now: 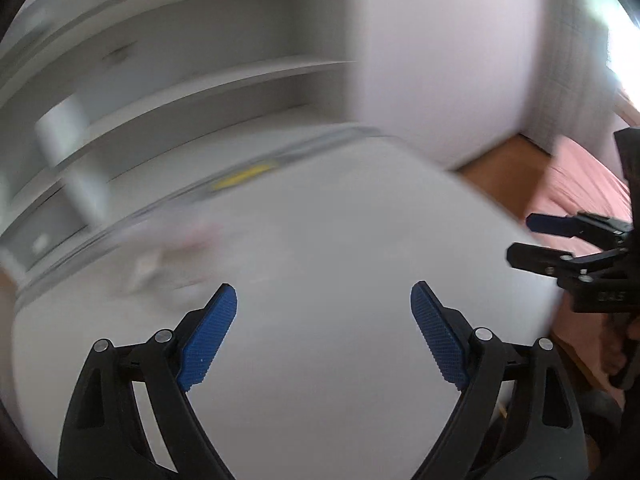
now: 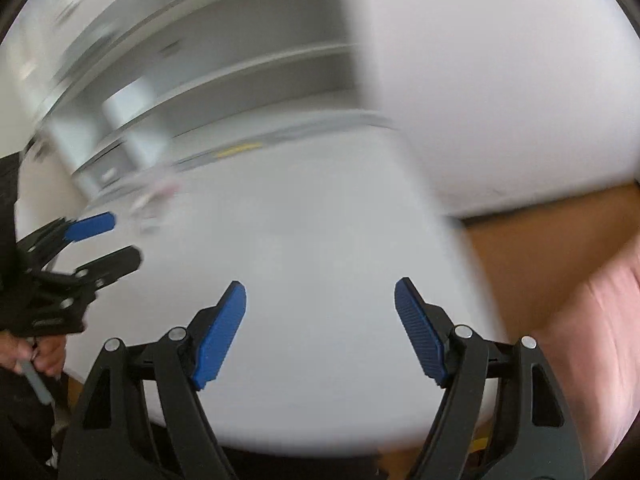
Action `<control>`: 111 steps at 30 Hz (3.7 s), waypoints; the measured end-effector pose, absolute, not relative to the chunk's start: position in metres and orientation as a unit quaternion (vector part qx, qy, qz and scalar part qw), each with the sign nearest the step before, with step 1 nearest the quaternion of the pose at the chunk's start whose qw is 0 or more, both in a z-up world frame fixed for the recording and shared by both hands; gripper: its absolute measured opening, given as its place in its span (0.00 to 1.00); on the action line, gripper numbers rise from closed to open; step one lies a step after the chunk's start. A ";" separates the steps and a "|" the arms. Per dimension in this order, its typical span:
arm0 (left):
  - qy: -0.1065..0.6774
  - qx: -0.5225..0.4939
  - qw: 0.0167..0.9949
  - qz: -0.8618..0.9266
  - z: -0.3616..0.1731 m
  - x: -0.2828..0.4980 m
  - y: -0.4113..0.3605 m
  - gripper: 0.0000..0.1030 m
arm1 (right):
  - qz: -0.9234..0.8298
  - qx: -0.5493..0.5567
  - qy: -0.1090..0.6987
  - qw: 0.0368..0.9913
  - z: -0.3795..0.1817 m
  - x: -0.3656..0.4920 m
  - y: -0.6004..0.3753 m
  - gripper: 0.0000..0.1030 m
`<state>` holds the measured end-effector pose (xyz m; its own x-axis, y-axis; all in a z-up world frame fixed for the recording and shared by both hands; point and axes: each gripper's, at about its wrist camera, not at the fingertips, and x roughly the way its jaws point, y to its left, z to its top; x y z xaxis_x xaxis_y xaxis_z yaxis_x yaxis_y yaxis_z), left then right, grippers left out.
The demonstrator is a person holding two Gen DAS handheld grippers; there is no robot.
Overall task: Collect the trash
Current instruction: 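Move both tools back over the desk, then grasp the clear plastic bag with the right gripper while the left grasps the white tape ring, then carry the plastic bag and tape ring over the black bin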
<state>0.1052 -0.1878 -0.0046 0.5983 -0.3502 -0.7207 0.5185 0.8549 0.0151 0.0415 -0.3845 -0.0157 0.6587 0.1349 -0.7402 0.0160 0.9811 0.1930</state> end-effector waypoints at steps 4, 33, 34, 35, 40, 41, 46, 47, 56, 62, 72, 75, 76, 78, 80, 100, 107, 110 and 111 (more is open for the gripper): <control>0.396 0.075 0.898 -0.177 -0.007 0.137 -0.106 0.84 | 0.131 0.045 0.416 0.899 -0.009 0.115 -0.310 0.72; 0.420 0.111 0.860 -0.268 -0.062 0.259 -0.062 0.83 | 0.233 -0.039 0.440 0.866 -0.013 0.237 -0.212 0.36; 0.419 0.113 0.859 -0.270 -0.063 0.261 -0.062 0.82 | 0.232 -0.039 0.440 0.867 -0.013 0.237 -0.213 0.36; 0.420 0.110 0.858 -0.274 -0.064 0.263 -0.062 0.82 | 0.231 -0.038 0.440 0.867 -0.013 0.235 -0.215 0.36; 0.423 0.101 0.855 -0.283 -0.068 0.268 -0.060 0.59 | 0.224 -0.032 0.441 0.869 -0.013 0.227 -0.221 0.36; 0.420 0.102 0.857 -0.281 -0.067 0.268 -0.060 0.54 | 0.223 -0.031 0.441 0.869 -0.012 0.225 -0.223 0.36; 0.421 0.080 0.858 -0.283 -0.059 0.261 -0.055 0.36 | 0.210 -0.021 0.440 0.873 -0.009 0.214 -0.233 0.36; 0.417 0.081 0.863 -0.275 -0.055 0.256 -0.054 0.36 | 0.208 -0.019 0.438 0.874 -0.008 0.212 -0.234 0.36; 0.395 0.086 0.882 -0.241 -0.014 0.194 -0.057 0.36 | 0.170 0.007 0.434 0.885 0.003 0.174 -0.255 0.36; 0.387 0.084 0.882 -0.256 -0.002 0.161 -0.084 0.36 | 0.111 0.039 0.432 0.894 0.007 0.122 -0.294 0.36; 0.370 0.098 0.850 -0.363 0.013 0.083 -0.187 0.36 | -0.050 0.096 0.433 0.895 0.005 0.002 -0.391 0.36; 0.359 0.112 0.837 -0.398 0.020 0.056 -0.222 0.36 | -0.096 0.116 0.427 0.891 0.007 -0.037 -0.416 0.36; 0.353 0.118 0.833 -0.409 0.021 0.044 -0.235 0.36 | -0.114 0.127 0.424 0.890 0.008 -0.051 -0.426 0.36; 0.345 0.128 0.821 -0.437 0.025 0.022 -0.260 0.36 | -0.142 0.144 0.415 0.887 0.010 -0.077 -0.441 0.36; 0.339 0.137 0.804 -0.469 0.025 -0.001 -0.290 0.36 | -0.171 0.165 0.405 0.883 0.010 -0.107 -0.458 0.36; 0.382 0.233 0.655 -0.609 -0.105 -0.119 -0.499 0.36 | -0.340 0.342 0.426 0.765 -0.135 -0.310 -0.599 0.36; 0.409 0.259 0.618 -0.619 -0.149 -0.136 -0.550 0.36 | -0.359 0.367 0.476 0.714 -0.198 -0.329 -0.630 0.36; 0.420 0.264 0.605 -0.623 -0.163 -0.135 -0.561 0.36 | -0.359 0.376 0.497 0.695 -0.219 -0.333 -0.637 0.36; 0.422 0.266 0.602 -0.623 -0.168 -0.137 -0.566 0.36 | -0.359 0.378 0.500 0.691 -0.221 -0.333 -0.636 0.36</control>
<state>-0.1372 -0.5659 -0.1676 -0.1338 -0.5250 -0.8405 0.9752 0.0812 -0.2060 -0.3328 -0.6363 -0.2214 0.2421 -0.1186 -0.9630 0.8747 0.4562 0.1637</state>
